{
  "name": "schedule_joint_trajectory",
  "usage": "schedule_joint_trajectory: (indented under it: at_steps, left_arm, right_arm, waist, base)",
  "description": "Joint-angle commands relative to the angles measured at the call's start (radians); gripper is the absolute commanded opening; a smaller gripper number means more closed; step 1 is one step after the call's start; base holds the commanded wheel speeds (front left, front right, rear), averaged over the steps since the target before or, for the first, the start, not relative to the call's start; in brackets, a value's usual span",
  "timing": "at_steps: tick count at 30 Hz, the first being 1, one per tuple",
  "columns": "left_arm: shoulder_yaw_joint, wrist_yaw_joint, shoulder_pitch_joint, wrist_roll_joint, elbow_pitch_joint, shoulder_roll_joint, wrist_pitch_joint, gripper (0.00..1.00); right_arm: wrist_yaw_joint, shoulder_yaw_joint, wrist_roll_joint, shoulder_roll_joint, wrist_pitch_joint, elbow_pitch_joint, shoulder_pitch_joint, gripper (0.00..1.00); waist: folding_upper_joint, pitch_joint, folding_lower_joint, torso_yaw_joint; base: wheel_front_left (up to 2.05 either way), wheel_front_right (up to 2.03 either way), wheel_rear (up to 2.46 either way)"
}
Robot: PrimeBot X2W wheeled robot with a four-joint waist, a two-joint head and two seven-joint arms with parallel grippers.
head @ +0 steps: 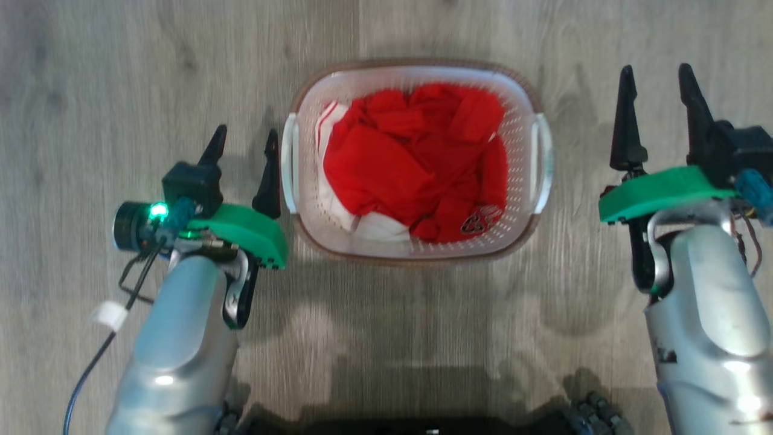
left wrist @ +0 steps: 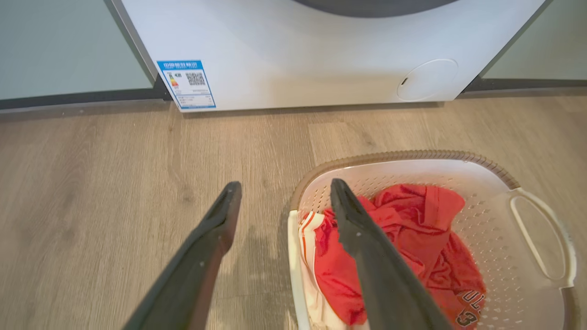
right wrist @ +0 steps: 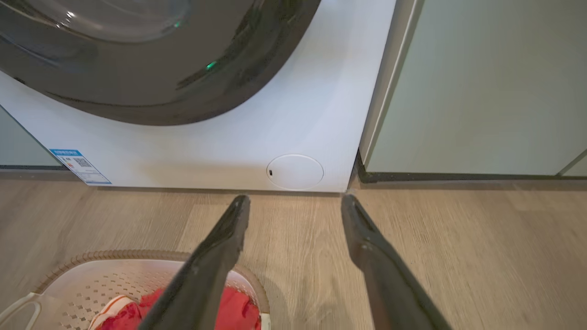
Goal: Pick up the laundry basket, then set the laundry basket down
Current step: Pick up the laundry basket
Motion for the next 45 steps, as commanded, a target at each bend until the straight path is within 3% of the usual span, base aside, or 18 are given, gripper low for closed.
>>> schedule_joint_trajectory:
  at_steps: [1,19,45]
  left_arm:
    - [0.016,0.002,-0.015,-0.005,-0.002,0.015,-0.010,1.00]
    - [-0.145,0.002,-0.175,-0.105,0.184,0.015,-0.010,1.00]
    - [-0.311,0.005,-0.352,-0.244,0.379,0.015,-0.010,1.00]
  right_arm:
    - [0.006,0.024,-0.009,-0.005,-0.005,-0.003,-0.009,1.00]
    - [0.006,0.057,-0.006,-0.005,-0.005,0.313,-0.113,1.00]
    - [0.006,0.075,-0.027,-0.005,-0.005,0.454,-0.217,1.00]
  waist:
    - [0.0000,0.052,-0.0002,0.021]
    - [0.0000,0.184,-0.0002,0.071]
    - [0.0000,0.307,-0.0002,0.081]
  base:
    - [0.00,0.00,0.00]
    - [0.00,0.00,0.00]
    - [0.00,0.00,0.00]
